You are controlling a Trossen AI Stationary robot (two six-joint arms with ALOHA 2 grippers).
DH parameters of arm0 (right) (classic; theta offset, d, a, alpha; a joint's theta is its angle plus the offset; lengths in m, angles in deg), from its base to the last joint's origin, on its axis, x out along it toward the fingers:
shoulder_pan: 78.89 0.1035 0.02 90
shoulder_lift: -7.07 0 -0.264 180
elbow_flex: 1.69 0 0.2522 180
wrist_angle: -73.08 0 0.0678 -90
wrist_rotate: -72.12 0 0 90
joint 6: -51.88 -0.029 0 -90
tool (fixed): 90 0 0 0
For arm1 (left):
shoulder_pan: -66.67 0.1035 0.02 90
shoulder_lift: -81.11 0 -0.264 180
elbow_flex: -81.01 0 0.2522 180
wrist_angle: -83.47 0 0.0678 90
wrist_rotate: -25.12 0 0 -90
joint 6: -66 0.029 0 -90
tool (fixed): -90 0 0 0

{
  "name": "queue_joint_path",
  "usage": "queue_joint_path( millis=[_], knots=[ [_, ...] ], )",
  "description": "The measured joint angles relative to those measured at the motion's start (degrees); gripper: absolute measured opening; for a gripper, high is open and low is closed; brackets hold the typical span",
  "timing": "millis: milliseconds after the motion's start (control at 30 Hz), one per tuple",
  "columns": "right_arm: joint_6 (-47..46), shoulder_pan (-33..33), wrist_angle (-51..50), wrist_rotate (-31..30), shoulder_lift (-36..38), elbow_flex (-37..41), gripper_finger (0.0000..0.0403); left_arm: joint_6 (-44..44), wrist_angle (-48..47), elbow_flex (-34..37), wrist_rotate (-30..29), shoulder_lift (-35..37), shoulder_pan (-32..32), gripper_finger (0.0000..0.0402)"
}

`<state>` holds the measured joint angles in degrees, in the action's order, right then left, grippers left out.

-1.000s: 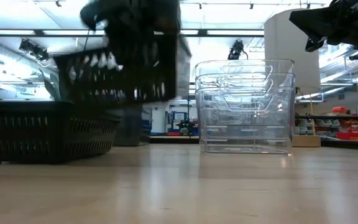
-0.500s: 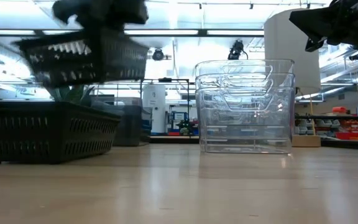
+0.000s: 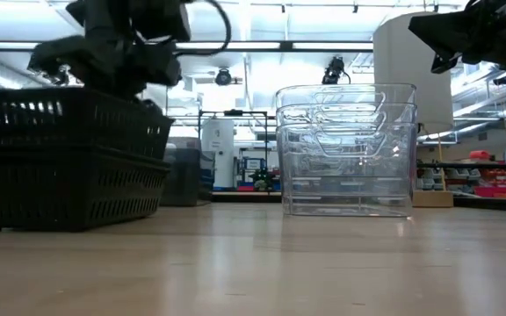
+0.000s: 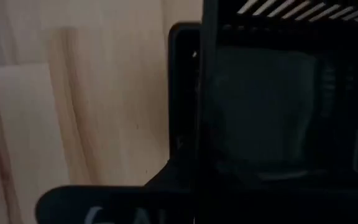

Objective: Stack baskets by color
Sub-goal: Stack the right black bin on the black bin, then return to Home Position

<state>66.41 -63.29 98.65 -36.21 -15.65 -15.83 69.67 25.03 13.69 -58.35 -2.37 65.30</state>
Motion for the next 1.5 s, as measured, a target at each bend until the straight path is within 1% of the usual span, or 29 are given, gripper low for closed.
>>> queue_joint_path(
  millis=[100, 167, 267, 400, 533, 633, 733, 900, 1033, 1200, 1400, 1500],
  knots=[
    [0.0, 0.0, -0.1, 0.0, -0.2, 0.0, 0.0022, -1.5, 0.1, 1.4, -0.1, 0.0, 0.0, 0.0010],
    [0.0, 0.0, -0.1, 0.0, -0.2, 0.0, 0.0022, -3.2, -0.3, 1.7, -1.4, 0.0, -0.1, 0.0021],
    [0.0, 0.0, 0.0, 0.0, -0.2, 0.0, 0.0022, -4.1, -0.2, 1.6, -2.5, 0.0, 0.0, 0.0053],
    [0.0, 0.0, 0.0, 0.0, -0.2, 0.0, 0.0022, -3.4, -0.3, 0.9, -3.1, 0.0, -0.1, 0.0108],
    [0.0, 0.0, 0.0, 0.0, -0.2, 0.0, 0.0022, -2.3, -0.2, 0.9, -5.4, 1.5, -0.1, 0.0154],
    [0.0, 0.0, 0.0, 0.0, -0.2, 0.0, 0.0022, -0.5, 1.7, 1.7, -5.7, 3.8, 0.0, 0.0178],
    [0.0, 0.0, 0.0, 0.0, -0.2, 0.0, 0.0022, 0.8, 6.8, 4.6, -5.6, 7.4, -0.1, 0.0190],
    [0.0, 0.0, 0.0, 0.0, -0.2, 0.0, 0.0022, 1.0, 16.7, 12.2, -5.6, 14.7, 0.3, 0.0190],
    [0.0, 0.0, 0.0, 0.0, -0.2, 0.0, 0.0022, -2.5, 24.7, 17.5, -5.2, 21.4, 1.5, 0.0178],
    [0.0, 0.0, 0.0, 0.0, -0.1, 0.0, 0.0022, -3.8, 31.2, 22.5, -5.2, 30.3, 3.2, 0.0165],
    [0.0, 0.0, 0.0, 0.0, -0.1, 0.0, 0.0022, -5.8, 37.7, 28.1, -10.9, 40.4, 4.2, 0.0151],
    [0.0, 0.0, 0.0, 0.0, -0.2, 0.0, 0.0022, -7.0, 39.5, 31.3, -12.7, 45.4, 4.1, 0.0143]
  ],
)
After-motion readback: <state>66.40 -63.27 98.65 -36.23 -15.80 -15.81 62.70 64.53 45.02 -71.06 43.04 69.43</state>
